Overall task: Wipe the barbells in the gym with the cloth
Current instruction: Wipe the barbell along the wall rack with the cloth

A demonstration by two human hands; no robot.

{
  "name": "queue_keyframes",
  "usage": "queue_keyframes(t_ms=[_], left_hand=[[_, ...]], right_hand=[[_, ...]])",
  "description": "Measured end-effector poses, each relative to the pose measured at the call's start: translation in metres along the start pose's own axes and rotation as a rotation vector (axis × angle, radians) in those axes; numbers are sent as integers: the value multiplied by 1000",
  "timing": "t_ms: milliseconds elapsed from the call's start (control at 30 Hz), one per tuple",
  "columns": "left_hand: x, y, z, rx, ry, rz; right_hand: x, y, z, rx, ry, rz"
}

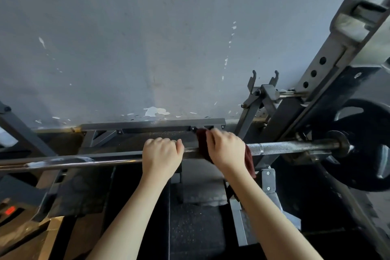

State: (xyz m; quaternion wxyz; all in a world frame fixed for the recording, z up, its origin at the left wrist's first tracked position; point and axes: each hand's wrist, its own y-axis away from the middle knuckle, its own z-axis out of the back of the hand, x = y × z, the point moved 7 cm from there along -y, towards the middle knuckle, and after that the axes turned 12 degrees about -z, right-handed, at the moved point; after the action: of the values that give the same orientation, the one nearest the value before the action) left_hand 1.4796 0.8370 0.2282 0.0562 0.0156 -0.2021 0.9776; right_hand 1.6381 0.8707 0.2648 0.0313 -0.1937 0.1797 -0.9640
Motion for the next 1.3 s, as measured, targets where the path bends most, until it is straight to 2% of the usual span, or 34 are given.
queue_keyframes(t_ms=[67,100,233,333,400,433,467,500,533,567,633,700,767,800,867,933,1067,1233,1300], left_hand=[[-1,-1,2,-12,9,0],[-1,0,2,-22,10,3],[-1,-1,1,-10,-2,19],[0,-2,0,24,10,26],[0,-1,1,51,-14,26],[-1,0,0,84,-28,19],[-2,0,1,125,-42,9],[-5,0,2,159,-58,-4],[-6,0,2,165,-71,-17],[-6,0,2,154,-74,-25],[-5,0,3,150,-60,-14],[-3,0,2,125,-45,10],[-1,1,-1,113,-28,21],[0,0,-2,109,-30,29],[1,-1,1,81,-9,46],[0,-2,2,57,-4,53],[2,-2,1,43,18,70],[0,-2,3,34,6,61],[1,-4,1,60,13,62]], right_hand=[[-9,-18,-3,143,-11,-195],[-11,-14,-2,145,-56,-209],[-8,45,-6,-17,-91,113],[-5,34,-9,-106,-42,131],[1,8,5,-81,-92,-59],[-9,-6,8,-29,-215,-255],[-28,-17,4,29,-409,-486],[-42,-22,-7,144,-712,-695],[-46,-22,-14,222,-1023,-816],[-45,-20,-15,250,-1203,-869],[-38,-9,-21,304,-1336,-951],[-36,4,-24,275,-1164,-916],[-24,3,-9,87,-831,-580],[-13,1,-3,4,-585,-389],[0,-2,-6,-103,-217,-176],[0,2,-8,-151,-132,-134],[-2,29,-23,-42,-82,71],[6,18,-22,-45,32,57],[11,1,-25,133,77,7]])
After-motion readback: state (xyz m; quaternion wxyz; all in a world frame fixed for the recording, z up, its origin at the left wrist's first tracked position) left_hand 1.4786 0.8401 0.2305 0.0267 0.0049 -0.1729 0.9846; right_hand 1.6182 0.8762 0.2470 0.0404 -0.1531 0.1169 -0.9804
